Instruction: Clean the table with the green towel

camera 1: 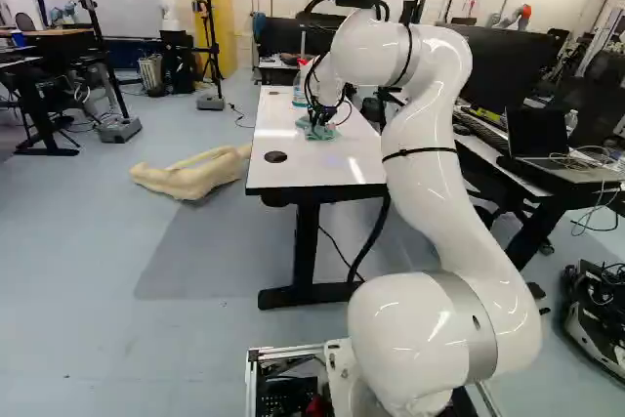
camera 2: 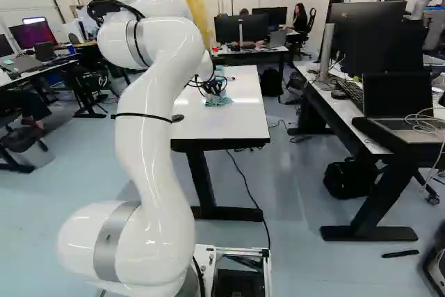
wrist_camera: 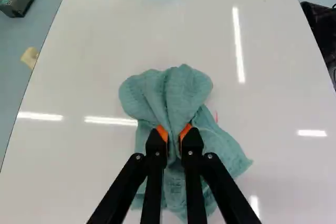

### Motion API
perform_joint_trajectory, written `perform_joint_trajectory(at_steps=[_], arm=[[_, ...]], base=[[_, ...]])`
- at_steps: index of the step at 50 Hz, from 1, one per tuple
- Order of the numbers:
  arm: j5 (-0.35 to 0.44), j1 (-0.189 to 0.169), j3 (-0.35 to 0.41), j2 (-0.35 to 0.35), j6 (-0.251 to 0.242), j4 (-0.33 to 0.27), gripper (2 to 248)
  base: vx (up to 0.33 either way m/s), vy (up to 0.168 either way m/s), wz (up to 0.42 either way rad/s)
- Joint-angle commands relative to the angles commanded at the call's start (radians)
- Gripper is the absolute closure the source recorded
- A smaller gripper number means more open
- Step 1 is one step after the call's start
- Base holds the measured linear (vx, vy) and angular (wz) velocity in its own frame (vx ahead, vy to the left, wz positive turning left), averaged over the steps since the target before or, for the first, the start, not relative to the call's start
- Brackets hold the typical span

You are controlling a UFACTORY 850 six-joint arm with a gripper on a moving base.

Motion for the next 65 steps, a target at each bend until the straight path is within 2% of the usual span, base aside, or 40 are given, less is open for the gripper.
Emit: perform_joint_trajectory(at_steps=[40, 53, 65], arm=[[0.0, 0.093, 0.119, 0.083, 0.0, 0.0, 206], [0.0, 0.097, 0.194, 0.136, 0.0, 0.0, 206], [0.0, 0.078, 0.244, 0.171, 0.0, 0.0, 206]], base=[[0.0, 0.0, 0.0], [0.0, 0.0, 0.0], [0.0, 0.0, 0.0]])
